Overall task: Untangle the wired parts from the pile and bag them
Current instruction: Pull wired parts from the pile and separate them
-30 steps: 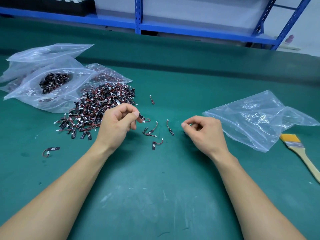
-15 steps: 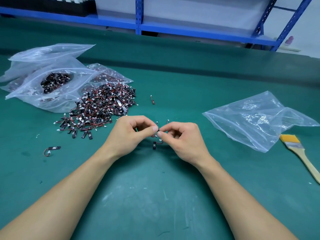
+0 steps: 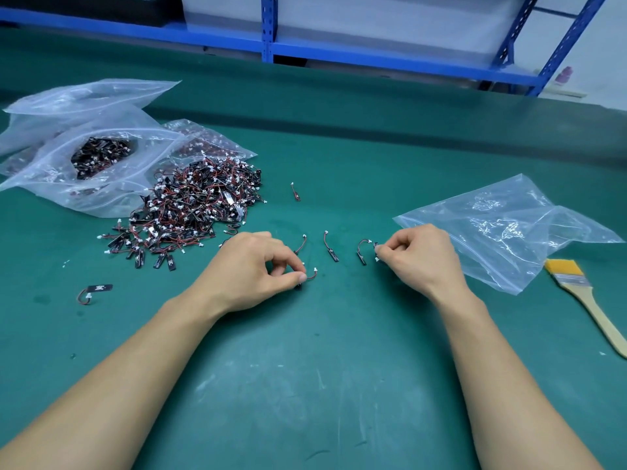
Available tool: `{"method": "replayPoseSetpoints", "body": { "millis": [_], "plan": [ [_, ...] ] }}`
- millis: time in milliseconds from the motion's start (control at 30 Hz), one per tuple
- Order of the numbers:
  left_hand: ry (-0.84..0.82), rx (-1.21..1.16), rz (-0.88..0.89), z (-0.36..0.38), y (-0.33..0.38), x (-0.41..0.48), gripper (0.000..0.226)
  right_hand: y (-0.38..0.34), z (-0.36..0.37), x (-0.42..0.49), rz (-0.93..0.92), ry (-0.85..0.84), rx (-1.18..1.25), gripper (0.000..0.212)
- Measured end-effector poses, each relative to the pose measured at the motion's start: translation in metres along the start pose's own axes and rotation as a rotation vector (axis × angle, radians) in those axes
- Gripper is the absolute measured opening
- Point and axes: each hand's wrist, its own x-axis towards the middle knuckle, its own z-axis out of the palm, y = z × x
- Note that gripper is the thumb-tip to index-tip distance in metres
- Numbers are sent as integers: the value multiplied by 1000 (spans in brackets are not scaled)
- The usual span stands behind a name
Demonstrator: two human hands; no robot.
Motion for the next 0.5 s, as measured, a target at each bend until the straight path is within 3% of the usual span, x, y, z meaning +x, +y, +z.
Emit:
{"method": "replayPoseSetpoints", "body": {
  "millis": [100, 267, 500],
  "plan": [
    [-39, 31, 25, -1, 0, 0, 4, 0, -1, -1, 24, -4, -48, 25],
    [-86, 63, 14, -3, 2, 0, 3, -5, 0, -2, -12, 144, 27, 39],
    [-236, 121, -71, -21, 1, -10, 3, -32, 22, -22, -306, 71, 172, 33]
  ]
}}
